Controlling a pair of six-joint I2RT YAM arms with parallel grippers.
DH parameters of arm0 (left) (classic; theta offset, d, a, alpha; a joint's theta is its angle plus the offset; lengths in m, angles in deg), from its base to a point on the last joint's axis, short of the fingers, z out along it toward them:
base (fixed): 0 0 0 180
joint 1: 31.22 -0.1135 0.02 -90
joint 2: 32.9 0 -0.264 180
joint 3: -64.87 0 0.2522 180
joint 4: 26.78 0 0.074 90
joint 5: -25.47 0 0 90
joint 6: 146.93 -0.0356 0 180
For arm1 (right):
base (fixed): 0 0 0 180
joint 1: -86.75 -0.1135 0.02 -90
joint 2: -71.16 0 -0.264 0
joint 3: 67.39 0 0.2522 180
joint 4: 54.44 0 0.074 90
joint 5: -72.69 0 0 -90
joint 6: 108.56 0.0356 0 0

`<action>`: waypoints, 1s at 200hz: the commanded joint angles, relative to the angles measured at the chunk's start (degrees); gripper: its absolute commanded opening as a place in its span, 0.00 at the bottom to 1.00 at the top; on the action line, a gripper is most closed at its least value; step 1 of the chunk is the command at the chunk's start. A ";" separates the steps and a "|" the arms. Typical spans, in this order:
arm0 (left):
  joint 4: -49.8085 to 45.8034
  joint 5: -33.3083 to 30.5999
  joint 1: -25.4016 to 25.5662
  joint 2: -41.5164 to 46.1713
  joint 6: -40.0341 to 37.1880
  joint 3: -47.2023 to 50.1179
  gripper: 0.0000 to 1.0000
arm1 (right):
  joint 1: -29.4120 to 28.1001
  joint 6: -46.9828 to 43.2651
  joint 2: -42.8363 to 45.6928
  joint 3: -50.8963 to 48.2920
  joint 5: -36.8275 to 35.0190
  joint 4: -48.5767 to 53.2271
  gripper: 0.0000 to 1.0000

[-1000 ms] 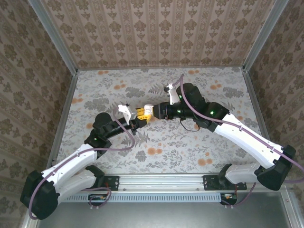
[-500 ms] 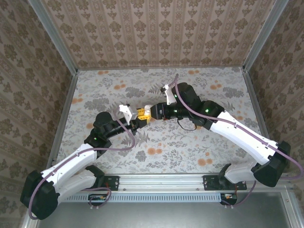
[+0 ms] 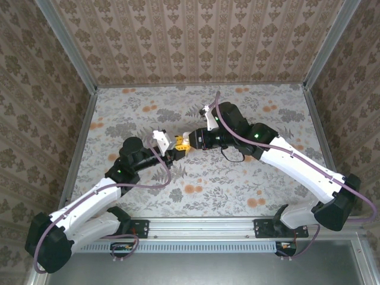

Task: Insert the wireless bluetooth earbuds into the charging case

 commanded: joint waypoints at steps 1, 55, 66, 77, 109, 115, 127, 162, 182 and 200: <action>-0.63 -1.41 0.57 0.28 -2.08 -1.54 0.00 | -0.71 0.15 -0.49 1.75 -0.27 2.11 0.29; -1.66 -2.05 0.54 0.50 -2.75 -1.28 0.00 | -0.61 -1.01 -0.18 2.37 -1.24 2.51 0.22; -1.86 -2.08 0.58 0.42 -2.87 -1.19 0.00 | -0.44 -1.50 -0.03 2.61 -1.75 2.77 0.21; -1.85 -1.91 0.56 0.58 -2.88 -1.04 0.00 | -0.25 -1.98 0.16 2.91 -2.15 3.05 0.21; -1.88 -1.04 0.59 0.53 -2.55 -0.75 0.00 | 0.58 -3.35 1.09 3.11 -2.25 2.96 0.19; -1.79 -0.87 0.53 0.47 -2.44 -0.72 0.00 | 0.66 -3.62 1.14 3.11 -2.18 2.87 0.19; -1.53 -0.76 0.59 0.48 -2.27 -0.64 0.00 | 0.72 -3.75 1.38 2.94 -1.96 2.81 0.19; -0.90 -0.67 0.55 0.41 -1.83 -0.41 0.00 | 0.80 -5.03 1.56 2.41 -0.14 1.85 0.18; -0.34 -0.07 0.42 0.44 -1.15 -0.24 0.00 | 0.84 -7.35 2.42 1.75 0.08 1.39 0.17; -0.14 1.14 0.39 0.45 -0.35 -0.31 0.00 | 1.00 -9.77 3.46 1.53 -0.48 1.75 0.17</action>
